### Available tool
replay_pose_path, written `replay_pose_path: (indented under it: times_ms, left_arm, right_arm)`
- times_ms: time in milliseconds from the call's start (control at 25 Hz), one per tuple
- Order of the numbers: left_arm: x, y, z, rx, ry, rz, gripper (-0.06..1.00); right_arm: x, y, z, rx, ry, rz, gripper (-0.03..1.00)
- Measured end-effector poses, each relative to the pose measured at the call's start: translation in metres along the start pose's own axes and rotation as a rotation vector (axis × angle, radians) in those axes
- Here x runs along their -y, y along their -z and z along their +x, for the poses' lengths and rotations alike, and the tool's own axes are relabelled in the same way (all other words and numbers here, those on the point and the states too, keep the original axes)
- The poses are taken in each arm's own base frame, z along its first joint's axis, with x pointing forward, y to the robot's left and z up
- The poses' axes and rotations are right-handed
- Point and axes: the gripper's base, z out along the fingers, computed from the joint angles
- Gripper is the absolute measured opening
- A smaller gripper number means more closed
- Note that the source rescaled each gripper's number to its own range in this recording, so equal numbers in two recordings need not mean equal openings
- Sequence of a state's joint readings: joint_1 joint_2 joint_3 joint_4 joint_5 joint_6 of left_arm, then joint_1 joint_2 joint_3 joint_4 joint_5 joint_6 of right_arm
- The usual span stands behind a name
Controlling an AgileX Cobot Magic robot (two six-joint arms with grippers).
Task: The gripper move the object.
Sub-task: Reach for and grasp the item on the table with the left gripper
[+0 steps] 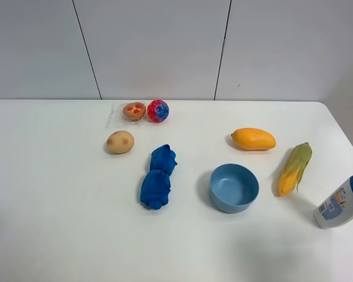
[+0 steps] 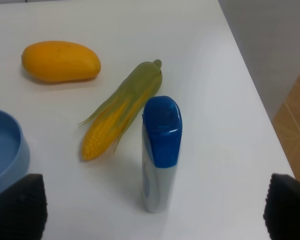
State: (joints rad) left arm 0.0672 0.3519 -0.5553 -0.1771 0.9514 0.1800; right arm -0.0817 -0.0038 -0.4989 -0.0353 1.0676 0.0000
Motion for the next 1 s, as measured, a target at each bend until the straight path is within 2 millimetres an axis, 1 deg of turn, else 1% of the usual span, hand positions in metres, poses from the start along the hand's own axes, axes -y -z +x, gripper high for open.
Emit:
replay_pose_path:
  times_ms: [160, 280, 440, 560, 720, 800, 920, 1000]
  left_arm:
    - [-0.004, -0.023, -0.039, 0.013, -0.045, 0.024, 0.94]
    - [-0.009, -0.049, -0.066, -0.03, -0.09, 0.043, 0.94]
    - [-0.014, -0.08, -0.096, -0.086, -0.183, 0.076, 0.94]
    - [-0.017, -0.106, -0.115, -0.126, -0.25, 0.109, 0.94]
    - [-0.02, -0.135, -0.136, -0.149, -0.322, 0.152, 0.94]
    - [-0.021, -0.147, -0.144, -0.15, -0.36, 0.17, 0.94]
    - [-0.022, -0.162, -0.151, -0.155, -0.427, 0.194, 0.94]
    - [-0.02, -0.171, -0.152, -0.158, -0.479, 0.216, 0.93]
  right_arm:
    - [0.0, 0.0, 0.0, 0.0, 0.0, 0.0, 1.0]
    - [0.0, 0.0, 0.0, 0.0, 0.0, 0.001, 1.0]
    - [0.0, 0.0, 0.0, 0.0, 0.0, 0.001, 1.0]
    - [0.0, 0.0, 0.0, 0.0, 0.0, 0.001, 1.0]
    - [0.0, 0.0, 0.0, 0.0, 0.0, 0.001, 1.0]
    - [0.0, 0.0, 0.0, 0.0, 0.0, 0.001, 1.0]
    - [0.0, 0.0, 0.0, 0.0, 0.0, 0.001, 1.0]
    - [0.0, 0.0, 0.0, 0.0, 0.0, 0.001, 1.0]
